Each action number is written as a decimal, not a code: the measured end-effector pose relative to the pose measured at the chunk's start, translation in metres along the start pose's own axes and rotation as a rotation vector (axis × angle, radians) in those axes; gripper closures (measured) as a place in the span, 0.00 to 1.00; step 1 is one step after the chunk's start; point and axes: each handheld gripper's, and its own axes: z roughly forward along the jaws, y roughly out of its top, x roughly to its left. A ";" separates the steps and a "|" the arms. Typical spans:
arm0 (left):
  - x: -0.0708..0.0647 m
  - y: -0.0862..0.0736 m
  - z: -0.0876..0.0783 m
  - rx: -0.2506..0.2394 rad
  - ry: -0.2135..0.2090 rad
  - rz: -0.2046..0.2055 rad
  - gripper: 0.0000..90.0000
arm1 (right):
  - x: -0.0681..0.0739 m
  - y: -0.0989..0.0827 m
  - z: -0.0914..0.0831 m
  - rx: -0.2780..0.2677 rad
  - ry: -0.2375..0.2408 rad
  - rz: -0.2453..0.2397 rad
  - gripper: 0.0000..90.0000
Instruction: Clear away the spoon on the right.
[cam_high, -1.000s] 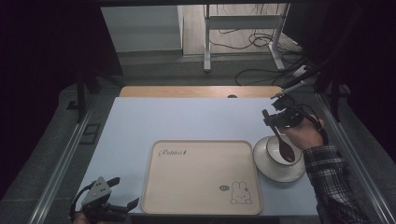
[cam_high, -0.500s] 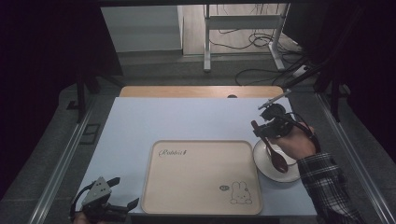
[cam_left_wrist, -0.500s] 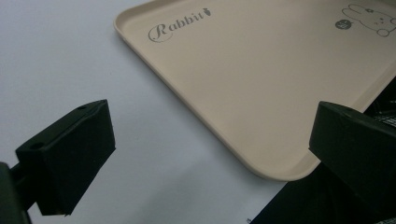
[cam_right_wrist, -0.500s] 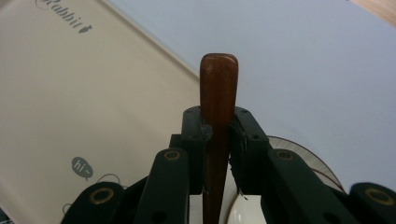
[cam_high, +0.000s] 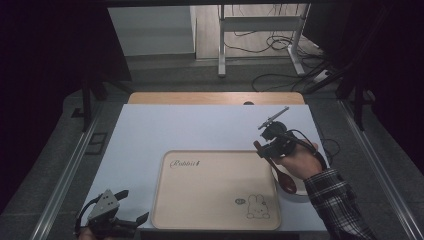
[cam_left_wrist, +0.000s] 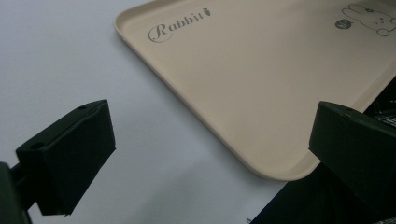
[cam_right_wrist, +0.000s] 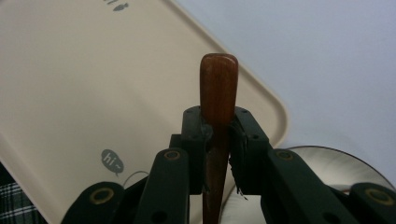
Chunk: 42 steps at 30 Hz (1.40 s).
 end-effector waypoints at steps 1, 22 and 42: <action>0.000 0.000 0.000 0.000 0.000 0.000 0.00 | 0.002 0.000 0.002 0.004 0.004 -0.005 0.86; 0.000 0.000 0.000 -0.001 -0.002 0.001 0.00 | 0.045 0.014 0.052 0.118 0.084 -0.072 0.86; 0.000 0.000 0.000 -0.003 -0.002 0.003 0.01 | 0.057 -0.004 0.106 0.223 0.123 -0.077 0.78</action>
